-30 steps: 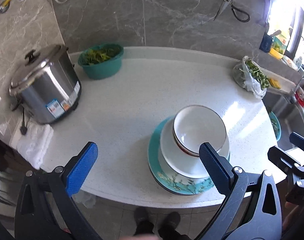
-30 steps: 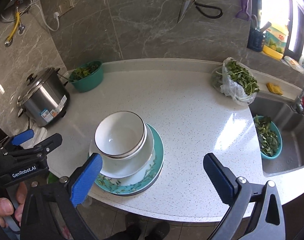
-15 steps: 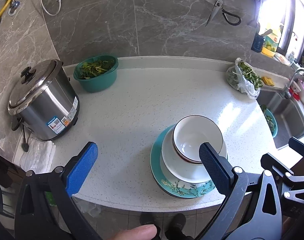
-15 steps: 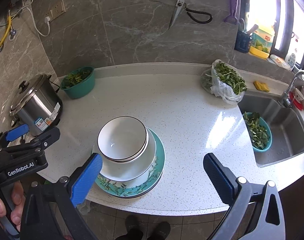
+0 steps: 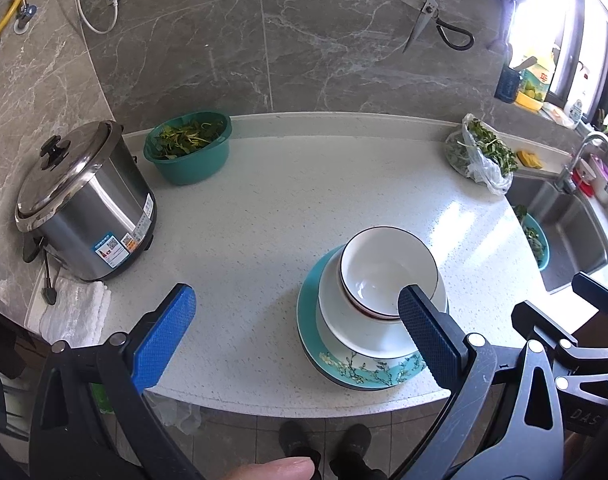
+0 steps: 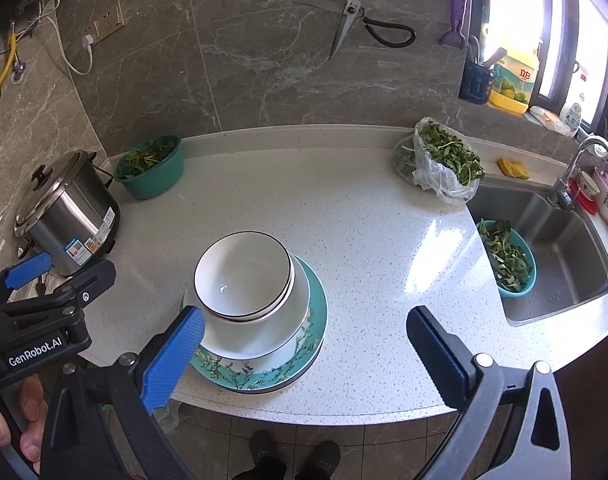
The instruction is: Organize plates and bowls
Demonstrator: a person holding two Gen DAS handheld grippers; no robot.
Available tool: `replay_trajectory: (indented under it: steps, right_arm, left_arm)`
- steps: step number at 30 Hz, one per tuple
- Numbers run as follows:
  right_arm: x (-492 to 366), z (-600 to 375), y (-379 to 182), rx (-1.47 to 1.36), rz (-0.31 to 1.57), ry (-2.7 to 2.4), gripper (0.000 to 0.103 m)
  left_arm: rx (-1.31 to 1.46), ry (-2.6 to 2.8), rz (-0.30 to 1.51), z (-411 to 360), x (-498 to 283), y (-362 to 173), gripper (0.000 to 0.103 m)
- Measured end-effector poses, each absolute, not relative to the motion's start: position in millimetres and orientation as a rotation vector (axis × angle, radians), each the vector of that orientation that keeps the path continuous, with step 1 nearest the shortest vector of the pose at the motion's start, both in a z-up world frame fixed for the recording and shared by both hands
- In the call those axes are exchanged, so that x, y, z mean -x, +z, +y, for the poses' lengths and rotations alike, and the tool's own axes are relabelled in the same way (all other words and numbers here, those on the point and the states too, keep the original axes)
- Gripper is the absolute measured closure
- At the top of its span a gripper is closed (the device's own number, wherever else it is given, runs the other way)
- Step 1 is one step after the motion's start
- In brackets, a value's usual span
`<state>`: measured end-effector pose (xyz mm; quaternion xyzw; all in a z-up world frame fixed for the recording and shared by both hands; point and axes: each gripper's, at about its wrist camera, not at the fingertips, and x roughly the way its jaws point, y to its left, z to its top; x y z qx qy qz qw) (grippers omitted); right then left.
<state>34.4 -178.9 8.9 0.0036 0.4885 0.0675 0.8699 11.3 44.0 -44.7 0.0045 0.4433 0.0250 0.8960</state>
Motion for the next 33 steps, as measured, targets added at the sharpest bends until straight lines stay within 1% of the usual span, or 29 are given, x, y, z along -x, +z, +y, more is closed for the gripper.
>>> replay_trajectory:
  steps: [33]
  right_arm:
    - [-34.7, -183.7, 4.0, -0.001, 1.042, 0.139, 0.000]
  left_arm:
    - [-0.009, 0.059, 0.931, 40.5, -8.3, -50.0, 0.000]
